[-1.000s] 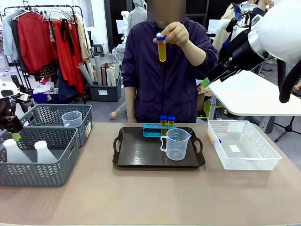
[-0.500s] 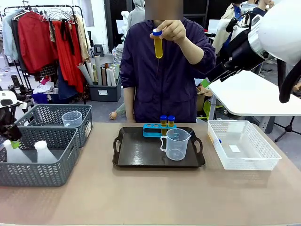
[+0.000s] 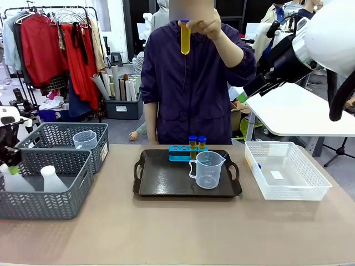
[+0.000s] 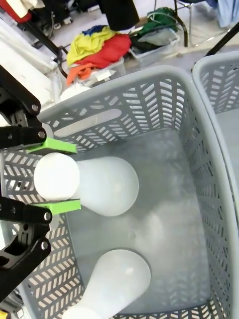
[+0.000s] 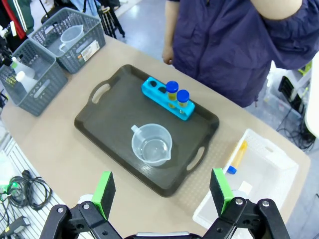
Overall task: Prepare the laboratory tools.
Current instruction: Pick up one Small flask and place it on the Handle tray.
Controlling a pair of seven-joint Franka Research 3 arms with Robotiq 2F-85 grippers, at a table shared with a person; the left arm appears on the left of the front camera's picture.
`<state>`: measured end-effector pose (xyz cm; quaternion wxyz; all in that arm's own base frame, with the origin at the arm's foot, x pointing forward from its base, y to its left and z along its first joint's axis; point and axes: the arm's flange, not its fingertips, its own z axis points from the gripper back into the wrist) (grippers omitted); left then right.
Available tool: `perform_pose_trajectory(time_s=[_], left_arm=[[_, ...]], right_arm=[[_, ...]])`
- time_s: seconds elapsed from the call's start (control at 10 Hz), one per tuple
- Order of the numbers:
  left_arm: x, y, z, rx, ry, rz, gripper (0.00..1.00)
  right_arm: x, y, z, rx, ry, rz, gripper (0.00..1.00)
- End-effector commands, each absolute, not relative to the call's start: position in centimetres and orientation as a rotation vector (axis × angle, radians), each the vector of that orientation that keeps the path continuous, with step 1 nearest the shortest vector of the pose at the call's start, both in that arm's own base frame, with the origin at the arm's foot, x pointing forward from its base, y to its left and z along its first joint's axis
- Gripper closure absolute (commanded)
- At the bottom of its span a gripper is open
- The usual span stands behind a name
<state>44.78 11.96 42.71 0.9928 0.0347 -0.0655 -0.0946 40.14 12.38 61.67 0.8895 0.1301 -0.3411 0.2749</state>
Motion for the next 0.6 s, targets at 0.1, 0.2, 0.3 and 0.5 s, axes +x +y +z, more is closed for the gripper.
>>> perform_pose_trajectory(time_s=[0.1, 0.2, 0.3, 0.5], left_arm=[[45.1, 12.0, 42.1, 0.029, -0.157, -0.222, 1.0], [45.1, 11.8, 42.3, 0.026, -0.158, -0.226, 1.0], [45.0, 11.5, 43.0, 0.031, -0.168, -0.232, 1.0], [44.8, 10.4, 46.0, 0.057, -0.187, -0.243, 1.0]], right_arm=[[40.1, 12.3, 61.7, 0.287, -0.71, 0.572, 0.0], [40.1, 12.3, 61.7, 0.287, -0.71, 0.572, 0.0], [40.1, 12.3, 61.7, 0.287, -0.71, 0.572, 0.0], [40.1, 12.3, 61.7, 0.287, -0.71, 0.572, 0.0]])
